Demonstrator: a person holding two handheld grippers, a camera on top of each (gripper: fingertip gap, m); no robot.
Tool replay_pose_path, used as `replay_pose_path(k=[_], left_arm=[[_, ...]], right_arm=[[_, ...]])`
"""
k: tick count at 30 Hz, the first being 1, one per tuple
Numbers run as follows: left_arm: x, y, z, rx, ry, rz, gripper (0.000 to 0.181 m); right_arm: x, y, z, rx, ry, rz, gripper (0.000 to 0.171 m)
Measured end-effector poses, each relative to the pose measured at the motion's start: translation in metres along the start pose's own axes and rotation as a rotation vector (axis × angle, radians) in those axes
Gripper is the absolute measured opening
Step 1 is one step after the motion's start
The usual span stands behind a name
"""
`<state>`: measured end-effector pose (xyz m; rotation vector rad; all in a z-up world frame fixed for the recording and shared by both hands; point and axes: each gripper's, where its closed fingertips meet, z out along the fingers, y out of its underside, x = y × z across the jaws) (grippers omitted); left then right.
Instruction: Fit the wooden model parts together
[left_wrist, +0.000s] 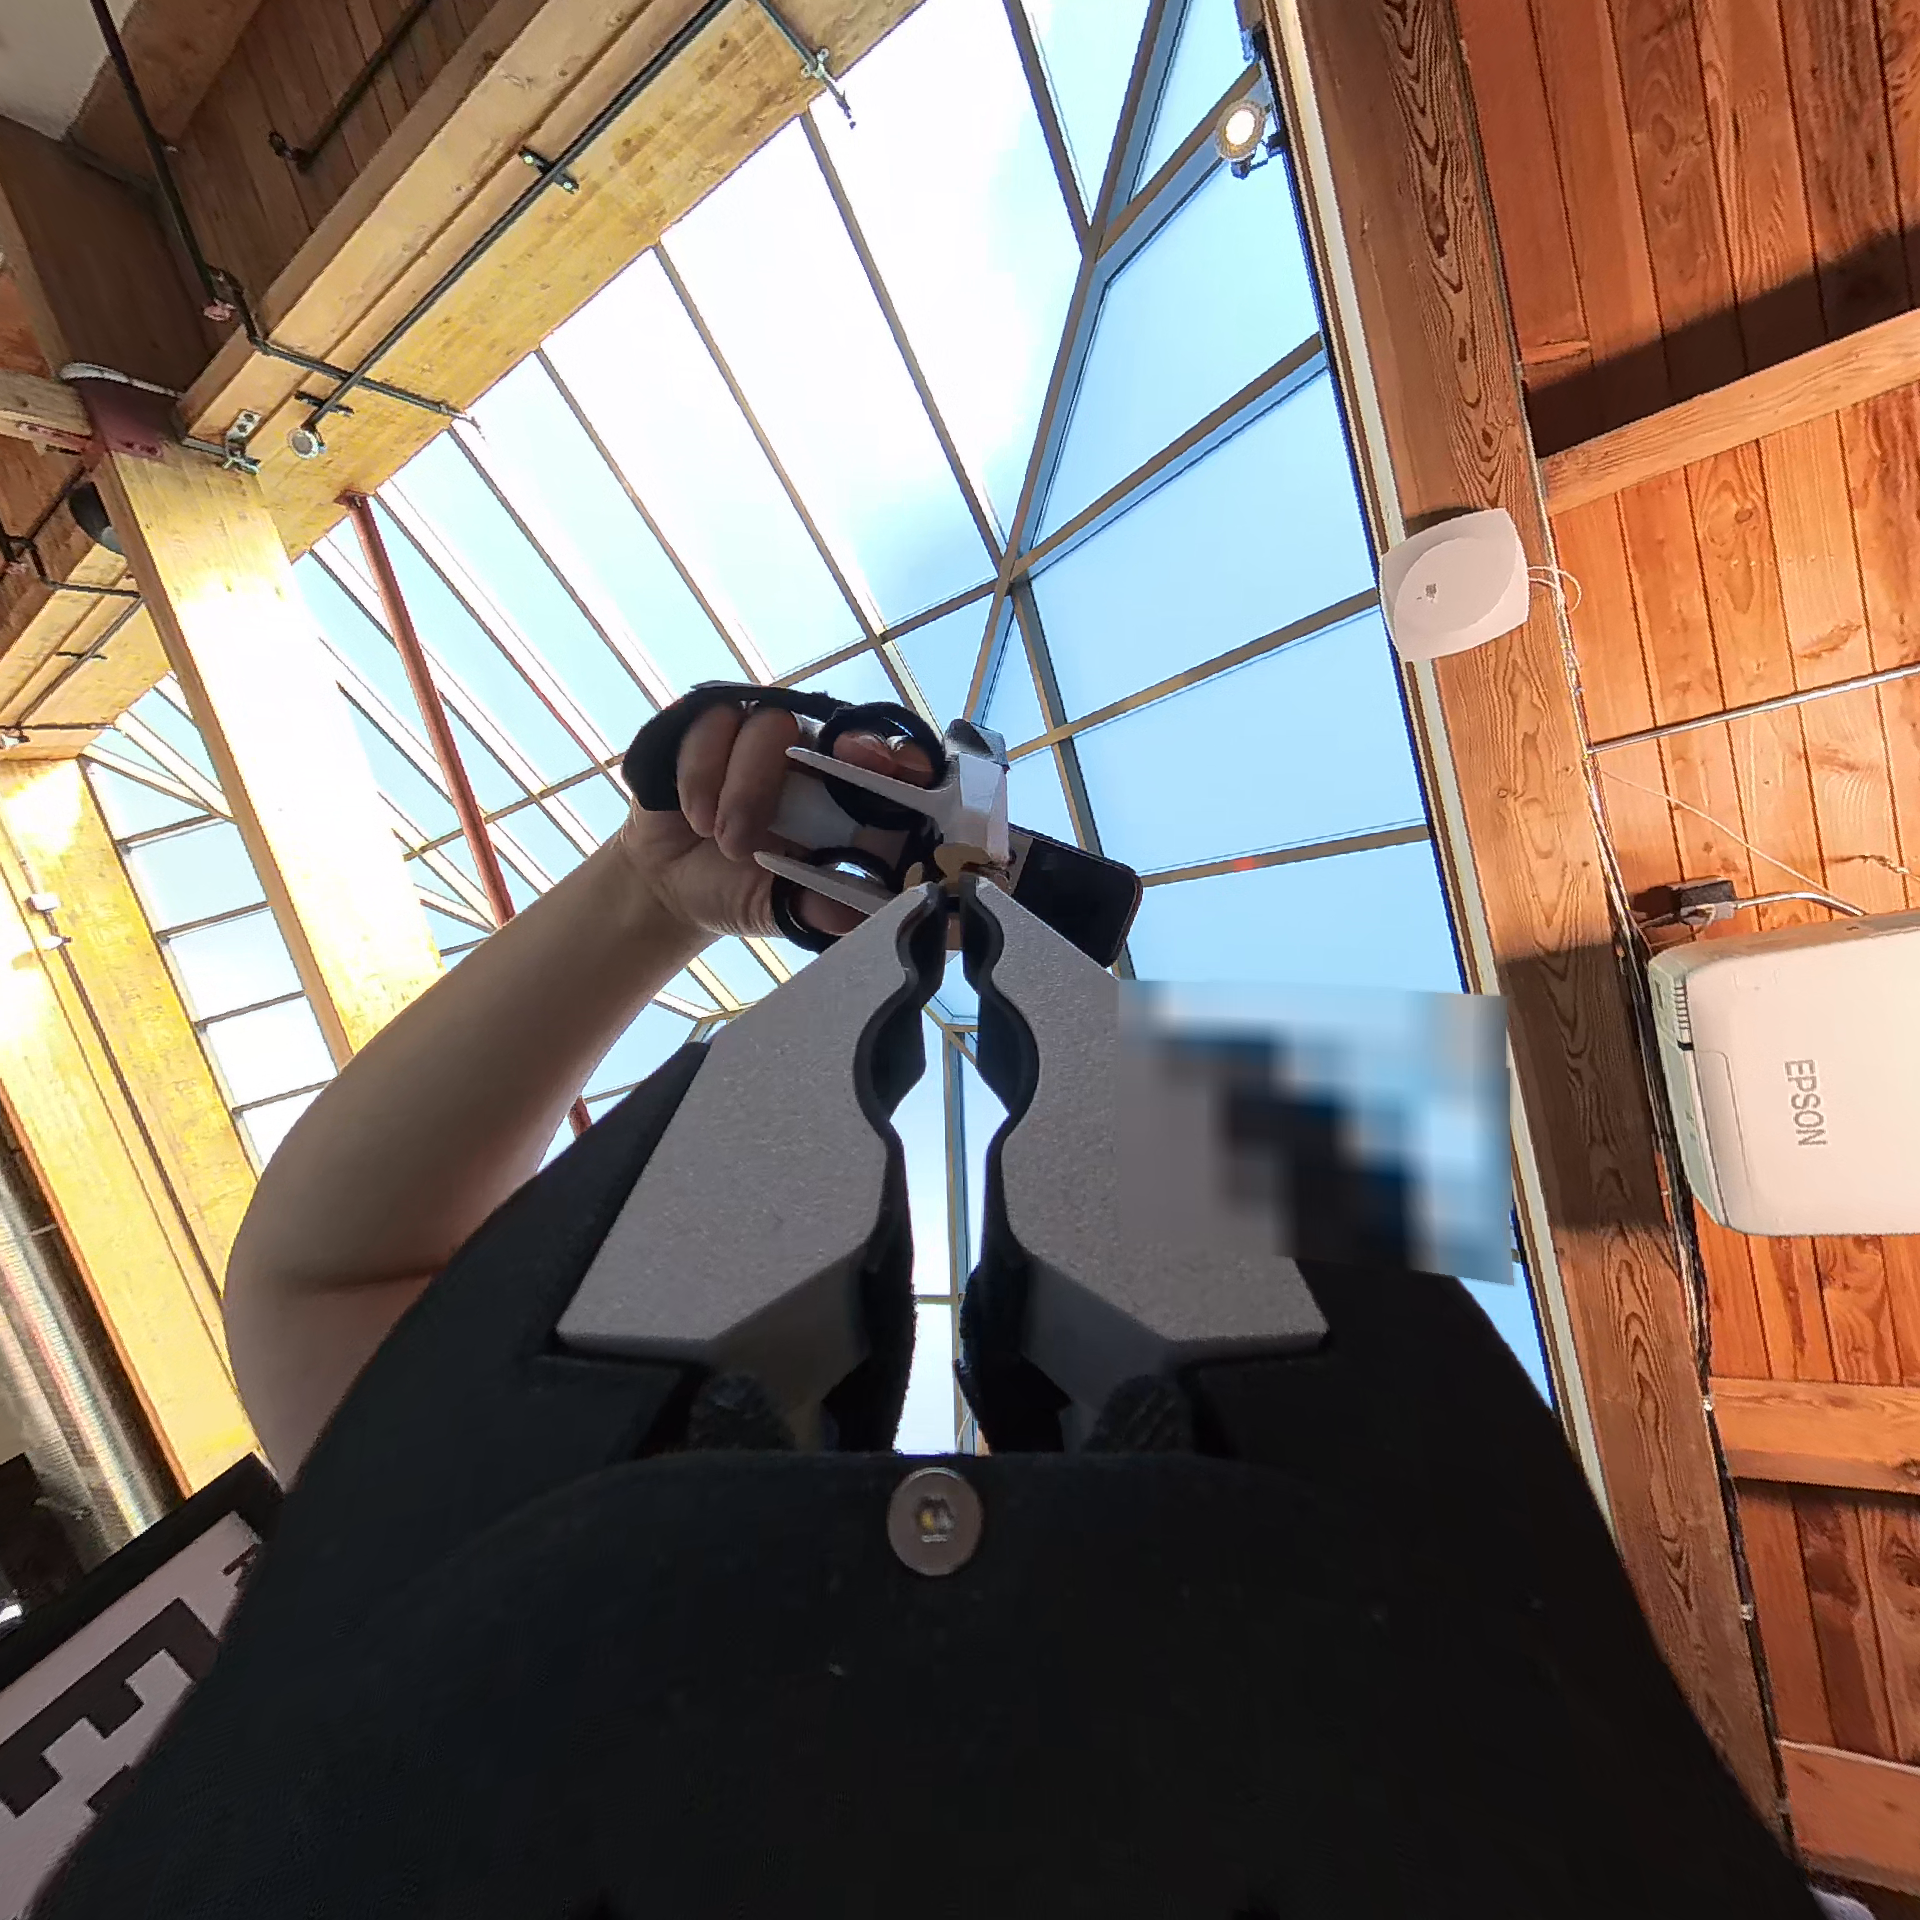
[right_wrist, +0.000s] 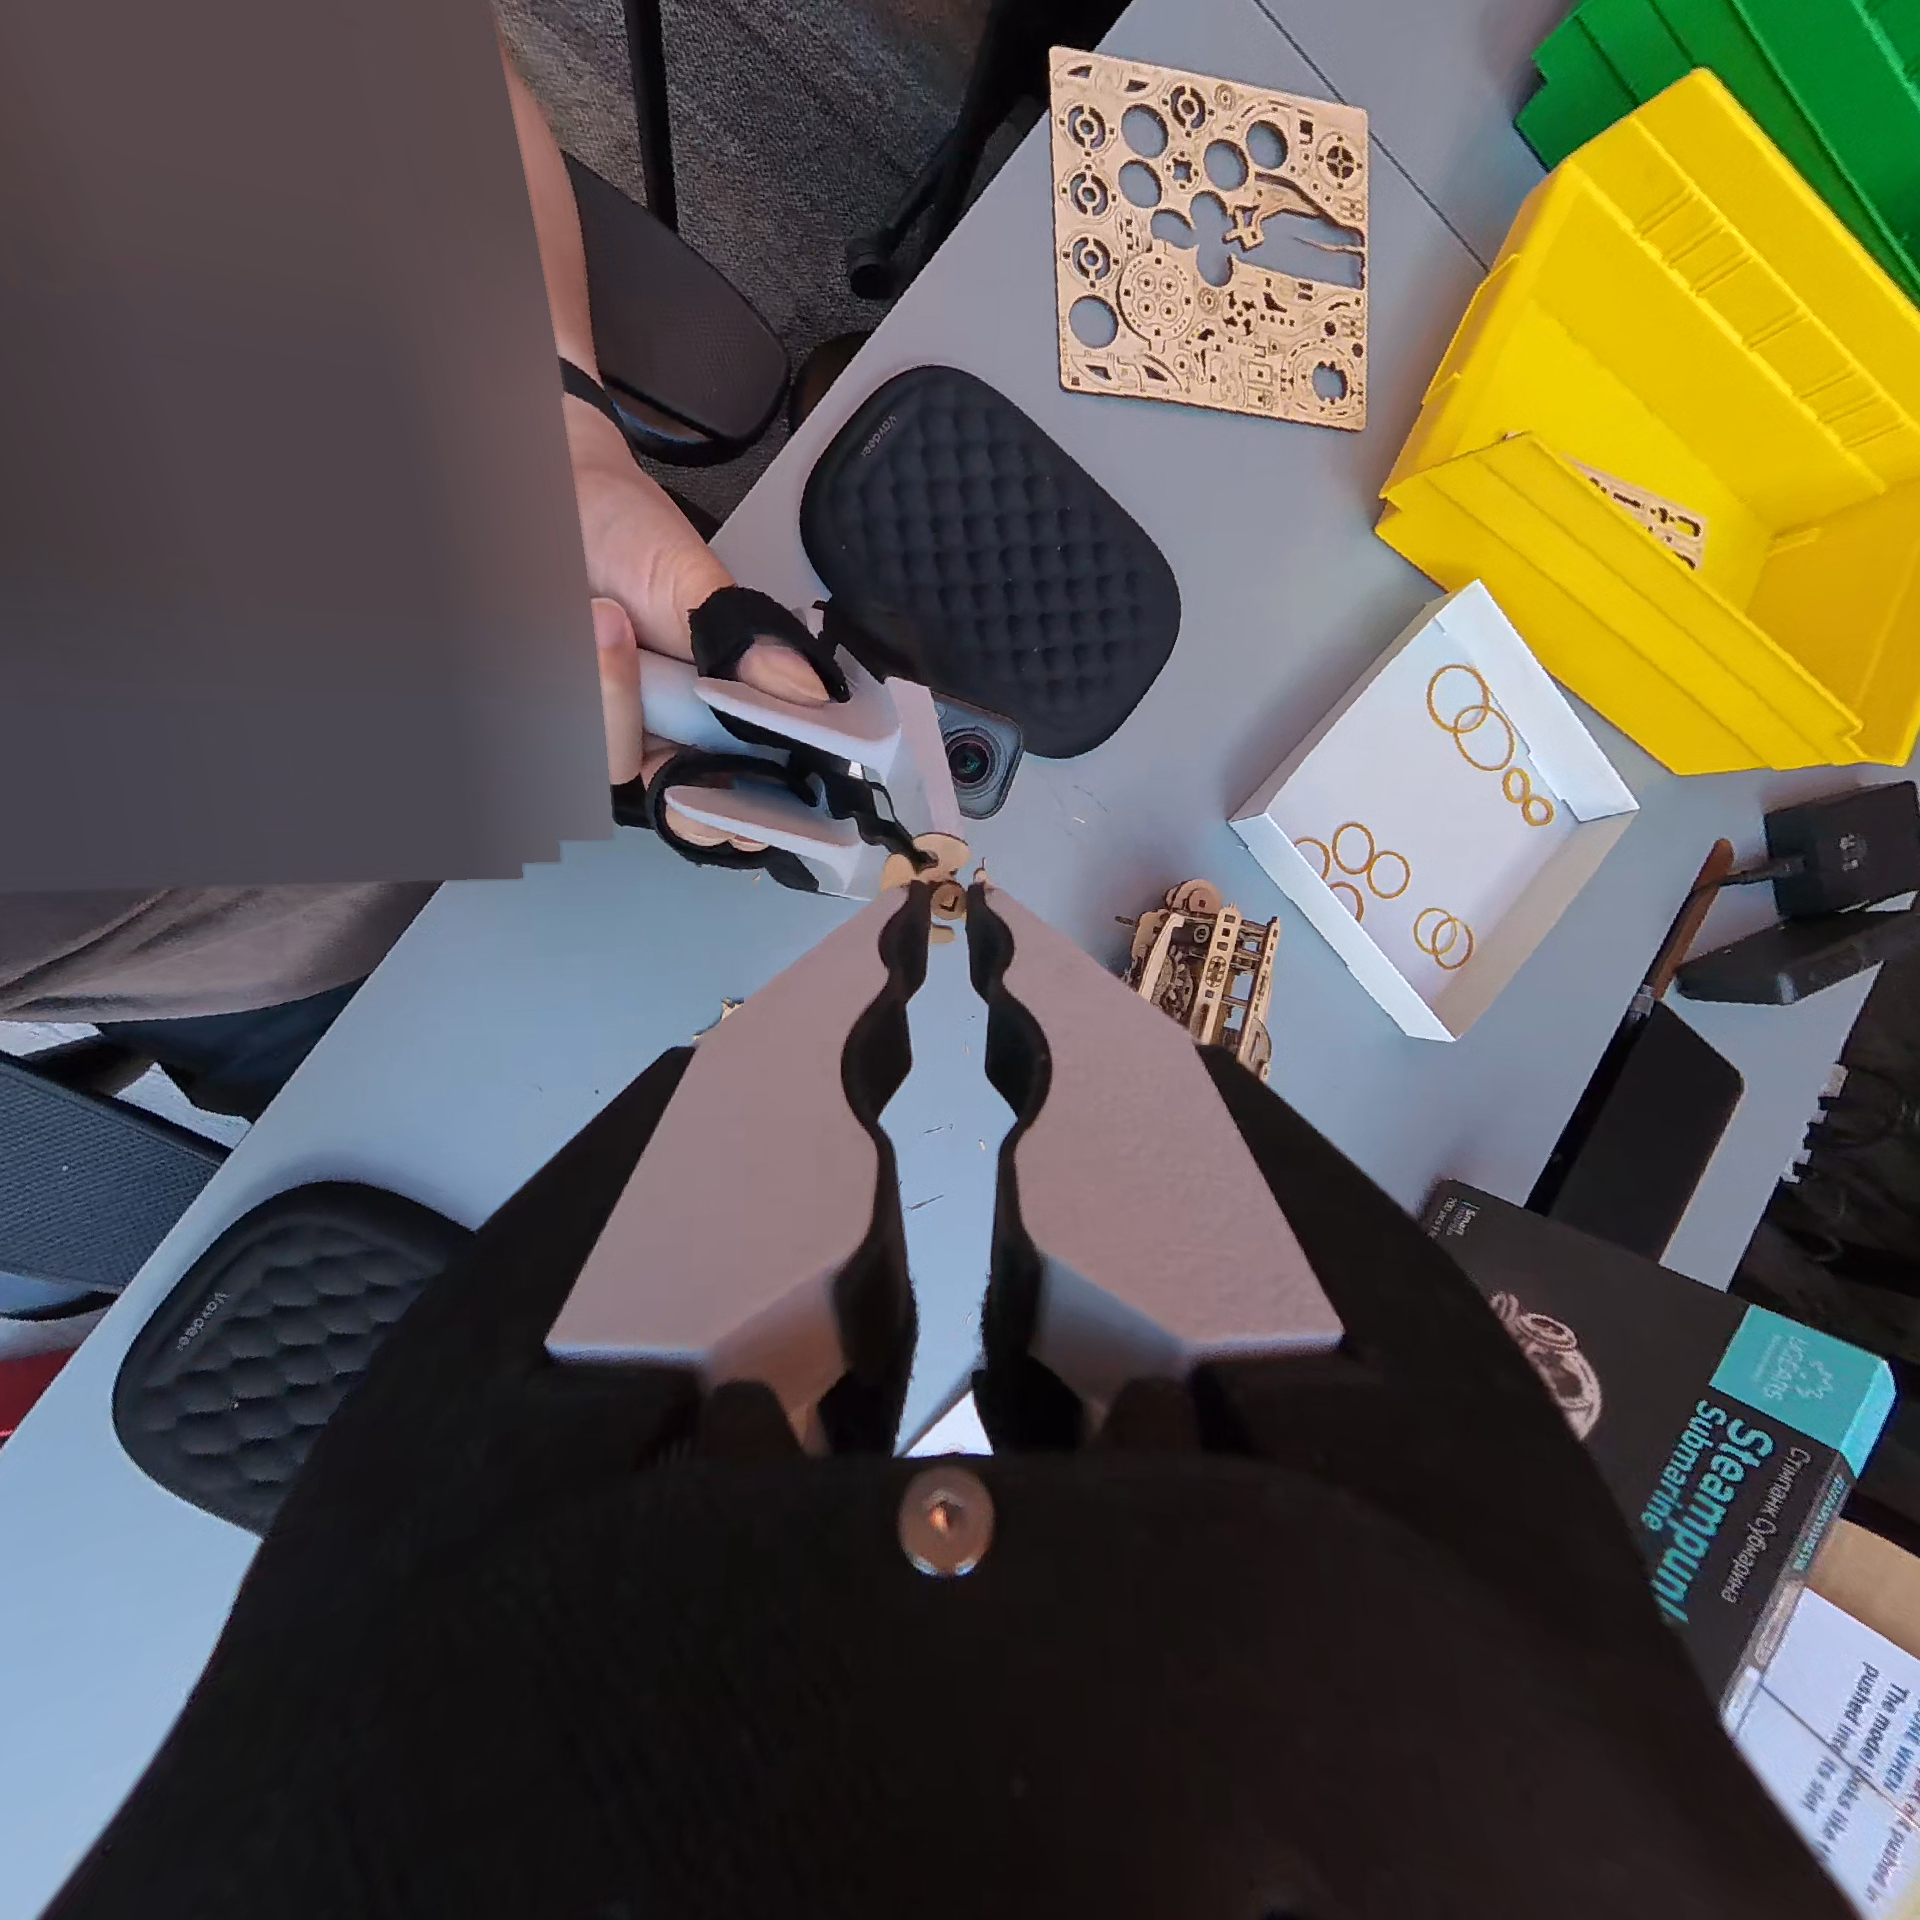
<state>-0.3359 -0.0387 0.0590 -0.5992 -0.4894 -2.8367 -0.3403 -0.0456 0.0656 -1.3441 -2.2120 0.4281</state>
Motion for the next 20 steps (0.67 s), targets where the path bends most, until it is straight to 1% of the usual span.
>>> replay_pose_path(k=[12, 20], left_arm=[[0.0034, 0.0006, -0.0005, -0.010, -0.011, 0.081, 0.000], [0.0078, 0.0038, 0.0009, -0.037, -0.044, 0.194, 0.000]], right_arm=[[-0.0018, -0.0021, 0.0029, 0.016, 0.015, 0.065, 0.006], [-0.0034, -0.0068, 0.0012, 0.041, 0.081, 0.005, 0.005]])
